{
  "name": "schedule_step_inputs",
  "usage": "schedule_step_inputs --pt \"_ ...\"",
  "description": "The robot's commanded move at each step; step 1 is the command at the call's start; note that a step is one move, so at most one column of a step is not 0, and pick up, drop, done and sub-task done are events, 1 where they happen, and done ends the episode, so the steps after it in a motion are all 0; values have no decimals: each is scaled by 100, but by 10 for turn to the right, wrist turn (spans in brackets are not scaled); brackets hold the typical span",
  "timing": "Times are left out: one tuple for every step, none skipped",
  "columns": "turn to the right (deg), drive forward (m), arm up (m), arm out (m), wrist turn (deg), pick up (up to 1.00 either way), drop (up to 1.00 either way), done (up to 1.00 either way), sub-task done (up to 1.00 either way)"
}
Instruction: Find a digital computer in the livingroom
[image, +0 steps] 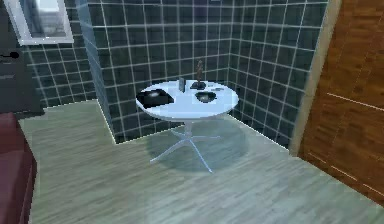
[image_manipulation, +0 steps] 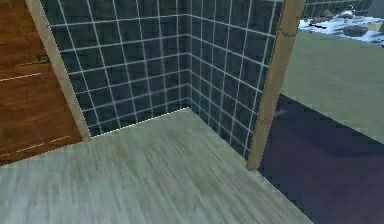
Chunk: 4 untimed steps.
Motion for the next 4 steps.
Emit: schedule_step_inputs --pt "-180 0 0 0 0 0 0 0 0" --pt "-30 0 0 0 0 0 0 0 0" --pt "0 95 0 0 0 0 0 0 0" --pt "270 0 0 0 0 0 0 0 0"
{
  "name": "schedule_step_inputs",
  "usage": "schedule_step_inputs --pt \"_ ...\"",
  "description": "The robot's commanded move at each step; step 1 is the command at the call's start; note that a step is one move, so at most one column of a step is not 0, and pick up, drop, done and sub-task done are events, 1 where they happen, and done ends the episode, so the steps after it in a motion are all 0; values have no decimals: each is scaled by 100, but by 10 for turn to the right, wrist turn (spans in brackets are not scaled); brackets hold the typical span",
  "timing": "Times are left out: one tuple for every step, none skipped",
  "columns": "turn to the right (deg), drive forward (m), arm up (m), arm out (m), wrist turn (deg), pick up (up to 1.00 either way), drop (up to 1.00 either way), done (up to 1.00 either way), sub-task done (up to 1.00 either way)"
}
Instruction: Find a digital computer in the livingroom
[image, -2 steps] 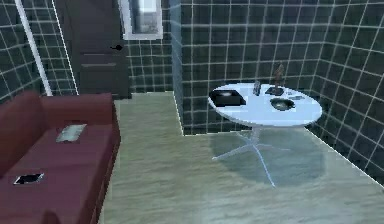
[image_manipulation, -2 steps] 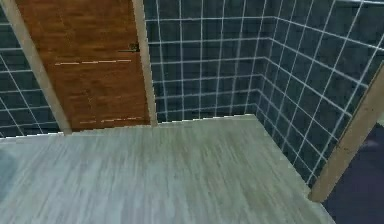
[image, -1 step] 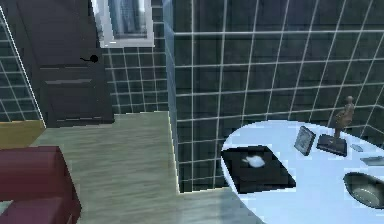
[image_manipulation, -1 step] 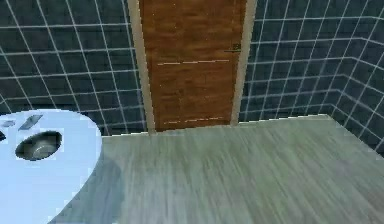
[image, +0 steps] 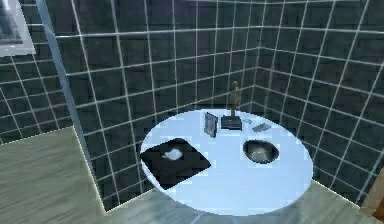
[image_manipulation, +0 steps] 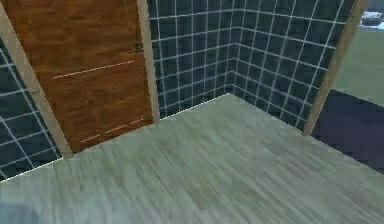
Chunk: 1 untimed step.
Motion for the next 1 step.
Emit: schedule_step_inputs --pt "0 0 0 0 0 0 0 100 0"
